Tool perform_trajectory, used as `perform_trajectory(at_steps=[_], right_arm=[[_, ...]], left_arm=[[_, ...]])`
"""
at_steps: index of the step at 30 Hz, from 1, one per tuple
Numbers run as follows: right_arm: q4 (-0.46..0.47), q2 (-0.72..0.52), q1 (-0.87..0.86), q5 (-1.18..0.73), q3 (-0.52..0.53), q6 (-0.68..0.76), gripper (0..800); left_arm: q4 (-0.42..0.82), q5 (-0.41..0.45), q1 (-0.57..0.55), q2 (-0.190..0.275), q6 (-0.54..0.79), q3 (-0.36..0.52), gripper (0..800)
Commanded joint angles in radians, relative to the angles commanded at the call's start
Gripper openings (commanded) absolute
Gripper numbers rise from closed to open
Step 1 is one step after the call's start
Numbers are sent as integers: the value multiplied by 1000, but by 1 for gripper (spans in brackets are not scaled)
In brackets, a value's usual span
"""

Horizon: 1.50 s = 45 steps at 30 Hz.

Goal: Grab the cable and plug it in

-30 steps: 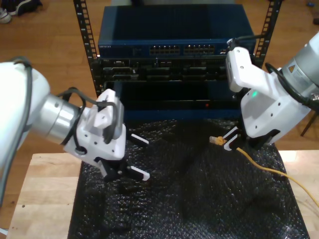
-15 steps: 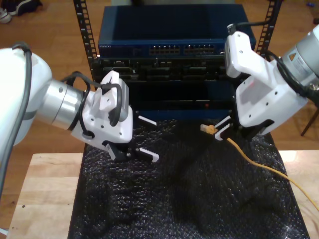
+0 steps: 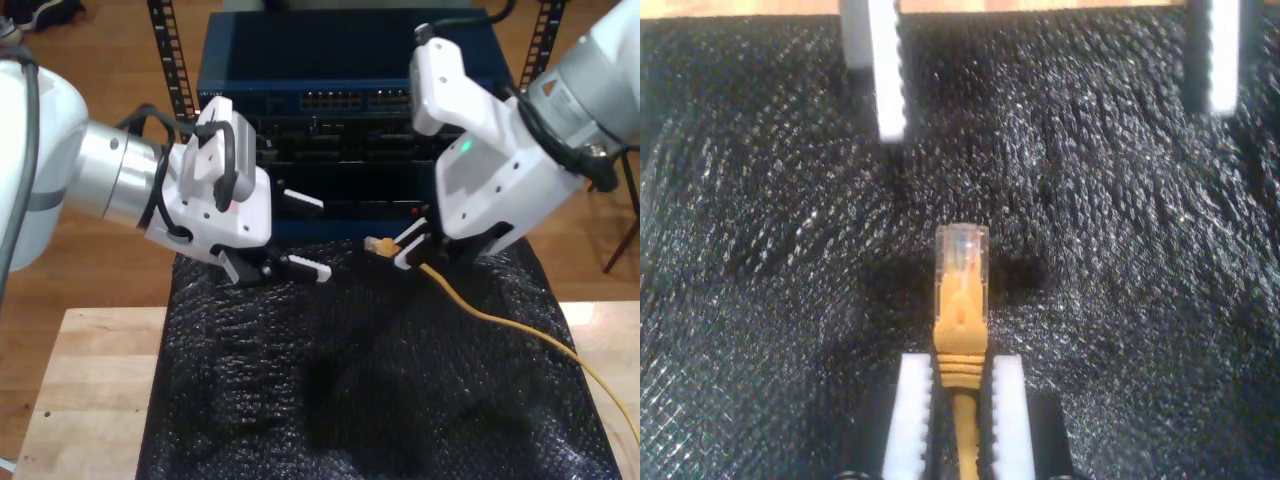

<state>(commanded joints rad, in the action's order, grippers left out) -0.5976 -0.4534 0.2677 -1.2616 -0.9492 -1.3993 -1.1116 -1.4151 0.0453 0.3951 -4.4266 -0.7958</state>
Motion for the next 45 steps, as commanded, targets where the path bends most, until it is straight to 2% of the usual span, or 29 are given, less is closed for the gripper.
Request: perform_trajectory(at_steps=[10, 19, 32, 45], right_arm=[[0, 20, 17, 14, -2, 2, 6], [-2, 21, 18, 12, -3, 8, 6], [-2, 29, 23, 12, -3, 14, 6], [-44, 31, 23, 5, -11, 9, 6]], left_arm=[[-29, -69, 0, 0, 2, -2, 708], [-31, -77, 0, -5, 3, 0, 639], [-64, -107, 2, -6, 49, 2, 629], [-64, -106, 2, -21, 95, 6, 547]])
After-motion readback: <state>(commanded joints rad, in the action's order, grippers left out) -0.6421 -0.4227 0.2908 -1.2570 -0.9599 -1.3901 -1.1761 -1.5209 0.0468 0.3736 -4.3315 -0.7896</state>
